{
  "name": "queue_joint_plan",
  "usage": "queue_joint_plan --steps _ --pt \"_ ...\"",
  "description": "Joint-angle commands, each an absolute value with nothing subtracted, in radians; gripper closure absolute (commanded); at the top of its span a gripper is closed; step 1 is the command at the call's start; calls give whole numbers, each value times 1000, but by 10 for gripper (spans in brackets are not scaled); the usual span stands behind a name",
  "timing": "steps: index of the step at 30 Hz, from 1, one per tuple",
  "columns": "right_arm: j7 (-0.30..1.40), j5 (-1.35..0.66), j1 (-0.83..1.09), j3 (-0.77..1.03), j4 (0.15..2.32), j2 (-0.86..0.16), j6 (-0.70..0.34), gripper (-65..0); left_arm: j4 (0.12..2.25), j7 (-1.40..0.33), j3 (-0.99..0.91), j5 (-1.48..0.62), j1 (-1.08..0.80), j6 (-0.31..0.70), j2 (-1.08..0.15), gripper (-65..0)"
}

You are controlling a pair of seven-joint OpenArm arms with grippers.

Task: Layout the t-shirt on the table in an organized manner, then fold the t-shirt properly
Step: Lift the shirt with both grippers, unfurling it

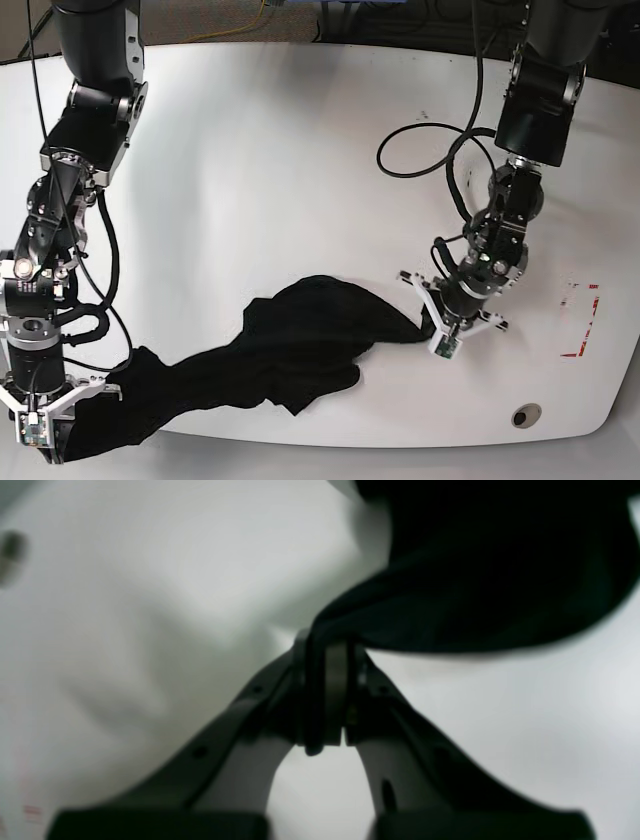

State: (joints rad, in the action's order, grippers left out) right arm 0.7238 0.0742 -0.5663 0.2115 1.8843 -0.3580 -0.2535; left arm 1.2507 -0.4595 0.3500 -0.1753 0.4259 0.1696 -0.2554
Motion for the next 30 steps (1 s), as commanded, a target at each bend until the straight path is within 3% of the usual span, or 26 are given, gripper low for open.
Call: queue_joint_plan --steps 1,21,30 --pt "690 73 -611 214 1900 -371 -245 0 1363 -464 314 -180 469 168 -305 -26" --pt "697 73 -782 213 1781 -369 -245 0 1633 -624 255 -180 705 171 -479 -29" --pt "731 73 -892 211 1735 -364 -245 0 1715 -720 165 -180 846 185 -490 -31"
